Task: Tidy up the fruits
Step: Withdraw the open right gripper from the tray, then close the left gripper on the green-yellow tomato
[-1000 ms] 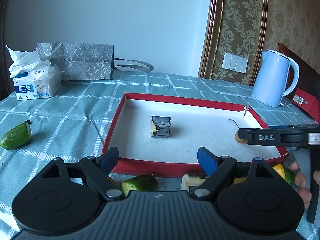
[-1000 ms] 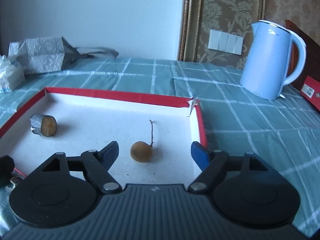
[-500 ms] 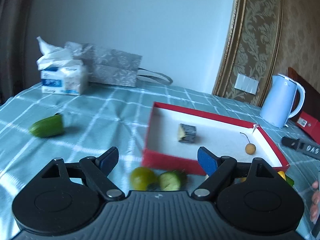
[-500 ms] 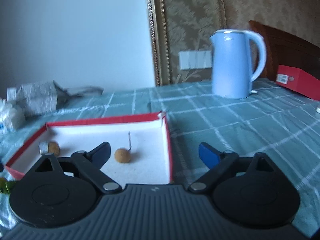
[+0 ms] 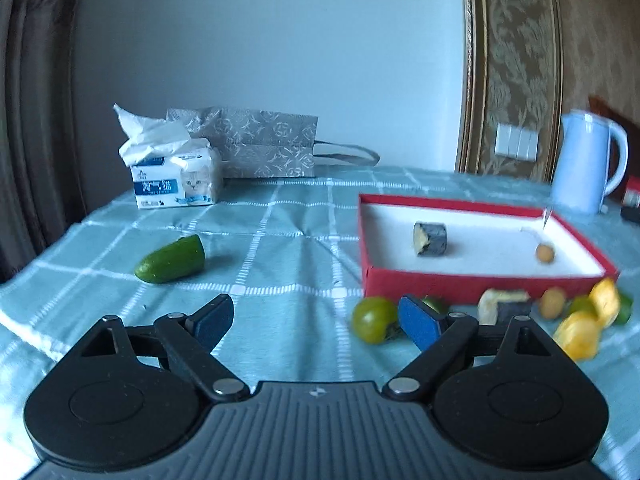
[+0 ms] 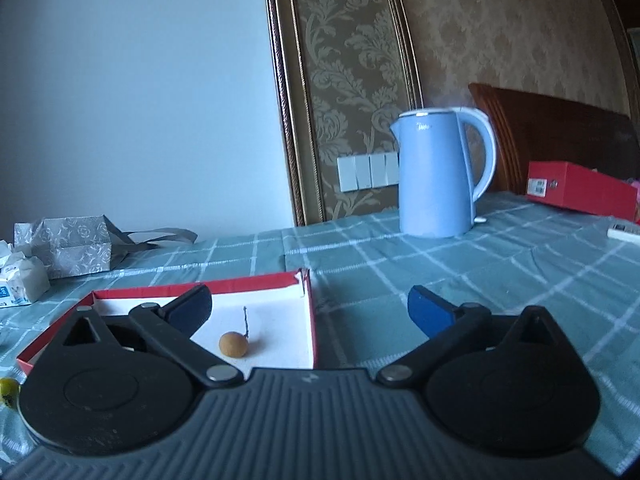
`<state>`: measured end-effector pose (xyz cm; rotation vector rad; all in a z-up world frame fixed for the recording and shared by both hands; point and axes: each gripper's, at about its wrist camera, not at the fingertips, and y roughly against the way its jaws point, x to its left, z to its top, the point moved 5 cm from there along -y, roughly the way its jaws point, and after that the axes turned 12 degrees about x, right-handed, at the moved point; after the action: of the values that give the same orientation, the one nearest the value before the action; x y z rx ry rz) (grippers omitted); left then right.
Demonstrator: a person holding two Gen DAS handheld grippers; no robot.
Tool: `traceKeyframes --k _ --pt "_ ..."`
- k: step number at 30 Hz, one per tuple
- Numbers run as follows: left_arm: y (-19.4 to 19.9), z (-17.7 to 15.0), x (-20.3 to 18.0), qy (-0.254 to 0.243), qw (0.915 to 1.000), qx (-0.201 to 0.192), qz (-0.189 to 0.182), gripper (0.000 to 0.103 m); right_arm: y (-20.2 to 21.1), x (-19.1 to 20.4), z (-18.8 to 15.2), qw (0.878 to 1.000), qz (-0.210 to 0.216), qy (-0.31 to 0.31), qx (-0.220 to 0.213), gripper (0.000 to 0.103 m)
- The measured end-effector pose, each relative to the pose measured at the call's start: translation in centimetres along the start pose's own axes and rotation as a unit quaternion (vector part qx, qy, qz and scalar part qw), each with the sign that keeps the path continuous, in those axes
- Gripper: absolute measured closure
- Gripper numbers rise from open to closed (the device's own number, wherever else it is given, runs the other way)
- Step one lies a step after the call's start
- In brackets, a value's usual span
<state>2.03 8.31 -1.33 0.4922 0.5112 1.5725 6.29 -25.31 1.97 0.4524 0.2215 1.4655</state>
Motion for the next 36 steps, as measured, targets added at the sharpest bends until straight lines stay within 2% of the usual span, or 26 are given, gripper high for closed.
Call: traceKeyframes --k 6,9,11,18,26,29,36 --pt "-0.5 0.7 -0.6 -0.053 0.997 -0.016 0.055 0.013 -0.2 0.4 -0.4 1.0 -0.006 0.009 0.008 0.0" --pt "-1.1 1.1 -0.6 -0.065 0.9959 -0.009 0.062 0.013 -0.3 0.5 -0.5 1.0 -0.006 0.009 0.012 0.0" --pt "-1.3 1.2 -0.6 -0.071 0.9961 -0.007 0.051 0.013 -0.4 0.5 -0.6 1.0 -0.008 0.01 0.017 0.0" --pt "-1.2 1.4 -0.9 -0.075 0.9963 0.01 -0.042 0.013 -1.1 0.6 -0.8 0.999 -0.016 0.013 0.03 0.0" --pt "-3.9 1.3 -1.9 -0.11 0.9894 0.066 -0.068 0.013 -1.2 0.7 -0.8 0.999 -0.018 0.015 0.033 0.0" --pt "-4.4 1.3 -1.6 -0.106 0.9903 0.064 -0.063 0.013 -1.3 0.8 -0.9 0.999 -0.02 0.016 0.035 0.0" --pt "-5.1 1.4 -1.0 -0.093 0.9881 0.077 -0.095 0.013 -1.3 0.8 -0.9 0.999 -0.022 0.02 0.034 0.0"
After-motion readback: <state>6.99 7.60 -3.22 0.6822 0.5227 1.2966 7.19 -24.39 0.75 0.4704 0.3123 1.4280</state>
